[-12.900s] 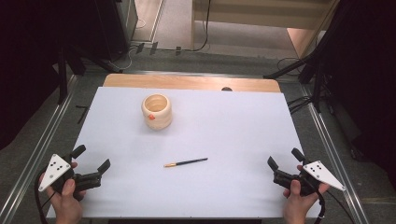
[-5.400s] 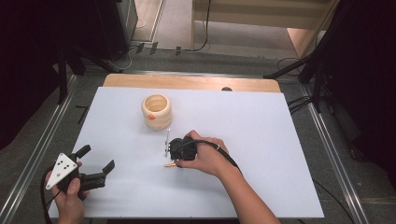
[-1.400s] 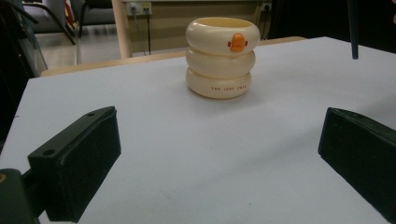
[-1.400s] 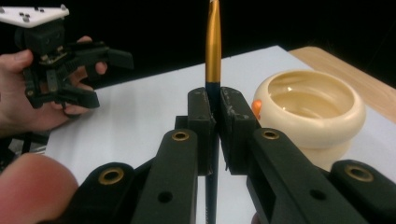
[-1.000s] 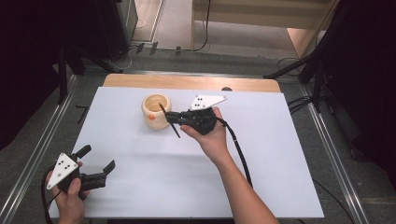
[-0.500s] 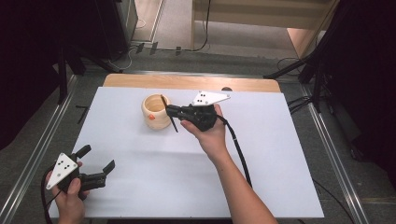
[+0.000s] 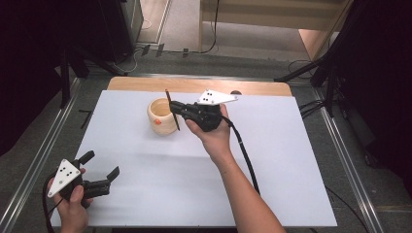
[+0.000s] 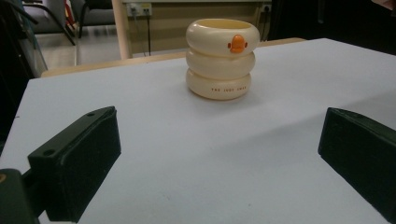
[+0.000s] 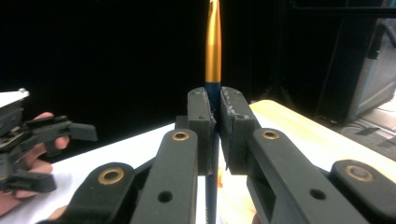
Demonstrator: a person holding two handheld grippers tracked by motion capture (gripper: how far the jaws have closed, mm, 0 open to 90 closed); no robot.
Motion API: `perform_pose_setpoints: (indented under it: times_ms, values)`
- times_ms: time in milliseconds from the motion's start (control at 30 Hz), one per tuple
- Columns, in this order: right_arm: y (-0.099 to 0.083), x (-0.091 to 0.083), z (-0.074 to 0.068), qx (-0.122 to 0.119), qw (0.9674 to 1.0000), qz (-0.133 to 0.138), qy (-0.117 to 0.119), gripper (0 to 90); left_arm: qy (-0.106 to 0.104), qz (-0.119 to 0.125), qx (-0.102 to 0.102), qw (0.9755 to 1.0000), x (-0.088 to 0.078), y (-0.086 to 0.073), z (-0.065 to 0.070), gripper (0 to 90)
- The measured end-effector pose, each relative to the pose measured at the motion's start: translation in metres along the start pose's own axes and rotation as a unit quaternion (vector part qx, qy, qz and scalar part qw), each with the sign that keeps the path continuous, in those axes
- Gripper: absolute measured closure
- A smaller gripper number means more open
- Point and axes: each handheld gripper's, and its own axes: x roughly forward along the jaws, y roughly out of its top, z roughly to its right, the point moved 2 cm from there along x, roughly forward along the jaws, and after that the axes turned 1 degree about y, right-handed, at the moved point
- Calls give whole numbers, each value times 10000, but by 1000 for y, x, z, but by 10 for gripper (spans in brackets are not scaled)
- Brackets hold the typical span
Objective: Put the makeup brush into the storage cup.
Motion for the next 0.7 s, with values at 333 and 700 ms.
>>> perform_pose_setpoints:
  times_ms: [333,700]
  values:
    - [5,9,3,14,9997,167,-180,847,-11,8,-4,10000,0,0,0,0]
    - [5,18,10,37,9992,276,-292,848,8,25,-32,10000,0,0,-1,0]
